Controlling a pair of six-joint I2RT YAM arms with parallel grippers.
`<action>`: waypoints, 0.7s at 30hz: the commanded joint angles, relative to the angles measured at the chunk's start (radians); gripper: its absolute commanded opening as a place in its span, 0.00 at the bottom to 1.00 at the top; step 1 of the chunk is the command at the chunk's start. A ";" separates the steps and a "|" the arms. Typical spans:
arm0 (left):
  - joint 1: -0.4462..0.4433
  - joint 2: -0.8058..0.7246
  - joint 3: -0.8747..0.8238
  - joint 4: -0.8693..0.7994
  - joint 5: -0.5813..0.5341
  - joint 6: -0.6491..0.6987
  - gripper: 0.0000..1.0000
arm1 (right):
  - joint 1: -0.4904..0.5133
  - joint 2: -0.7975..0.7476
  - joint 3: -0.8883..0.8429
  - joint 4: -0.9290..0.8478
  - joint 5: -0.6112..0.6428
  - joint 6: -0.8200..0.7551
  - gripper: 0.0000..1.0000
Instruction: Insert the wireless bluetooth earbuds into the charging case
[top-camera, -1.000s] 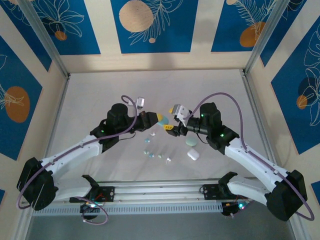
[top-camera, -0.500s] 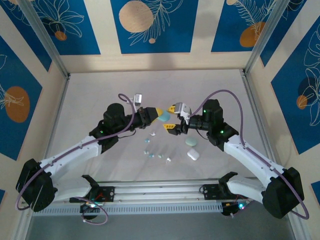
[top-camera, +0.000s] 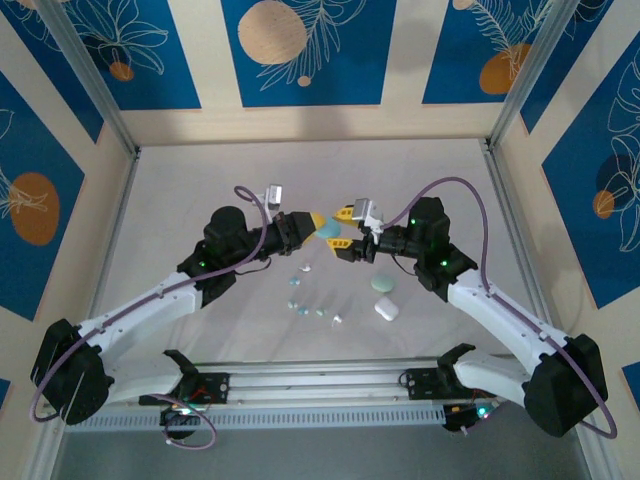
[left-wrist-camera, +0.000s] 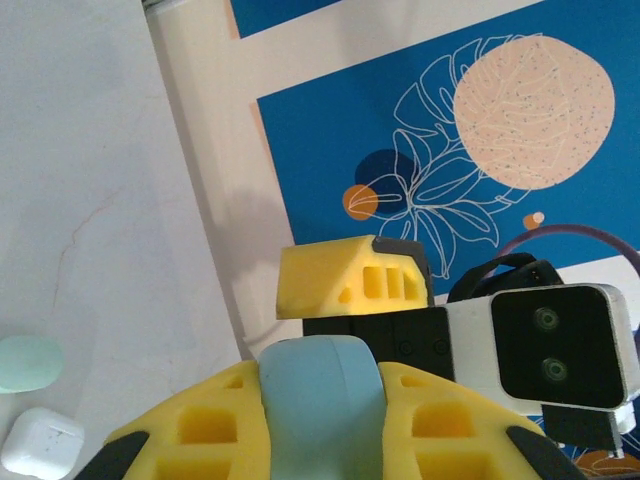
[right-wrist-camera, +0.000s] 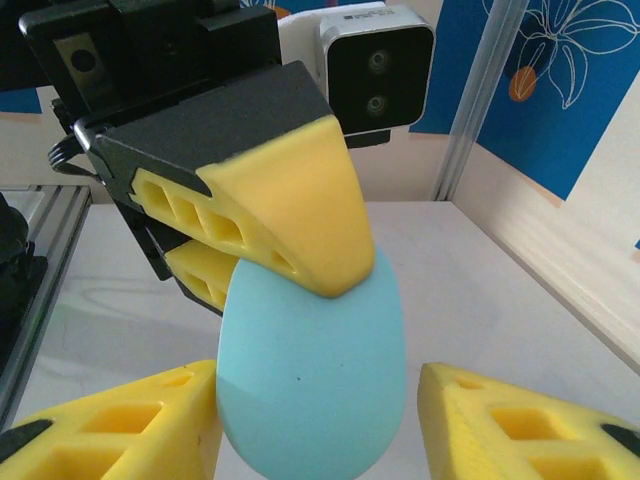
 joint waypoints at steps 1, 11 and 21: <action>0.000 -0.012 0.025 0.062 0.030 -0.017 0.00 | -0.004 0.011 0.020 0.013 0.002 0.003 0.53; -0.001 -0.004 0.029 0.057 0.030 -0.016 0.00 | -0.007 -0.006 0.017 0.037 -0.008 0.025 0.52; 0.000 0.003 0.042 0.038 0.037 -0.002 0.00 | -0.022 -0.012 0.019 0.036 -0.042 0.030 0.50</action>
